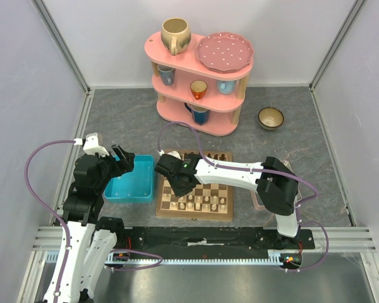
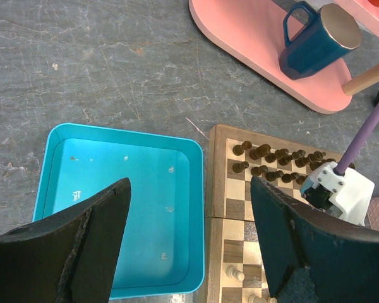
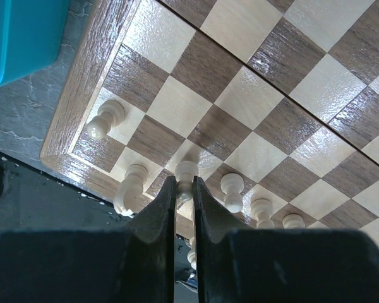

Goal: Set up the chess pieces on the board

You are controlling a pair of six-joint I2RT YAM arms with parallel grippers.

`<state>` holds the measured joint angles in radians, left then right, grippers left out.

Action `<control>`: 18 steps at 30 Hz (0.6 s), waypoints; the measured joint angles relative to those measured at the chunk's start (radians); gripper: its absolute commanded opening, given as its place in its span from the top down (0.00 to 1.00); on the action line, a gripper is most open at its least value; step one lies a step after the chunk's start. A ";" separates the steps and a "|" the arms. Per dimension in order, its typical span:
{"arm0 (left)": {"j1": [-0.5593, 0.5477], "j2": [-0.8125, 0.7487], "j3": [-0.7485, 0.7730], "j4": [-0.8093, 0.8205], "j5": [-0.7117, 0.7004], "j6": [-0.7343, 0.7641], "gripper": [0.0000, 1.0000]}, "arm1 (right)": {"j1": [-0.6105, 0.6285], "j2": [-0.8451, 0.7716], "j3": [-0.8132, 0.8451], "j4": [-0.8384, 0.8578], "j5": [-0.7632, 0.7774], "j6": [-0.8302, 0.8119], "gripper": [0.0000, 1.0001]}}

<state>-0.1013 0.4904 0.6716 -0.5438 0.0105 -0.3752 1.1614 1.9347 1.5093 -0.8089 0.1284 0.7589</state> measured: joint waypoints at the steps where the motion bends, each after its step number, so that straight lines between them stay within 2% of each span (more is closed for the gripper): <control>1: 0.000 0.000 0.000 0.000 0.000 0.000 0.17 | 0.000 0.000 0.000 0.000 0.000 0.000 0.85; 18: 0.000 0.000 -0.001 0.000 0.000 0.000 0.17 | 0.000 0.013 0.000 0.000 0.001 -0.003 0.79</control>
<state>-0.1013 0.4904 0.6708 -0.5434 0.0105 -0.3752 1.1614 1.9476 1.5093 -0.8093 0.1291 0.7555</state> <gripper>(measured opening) 0.826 0.196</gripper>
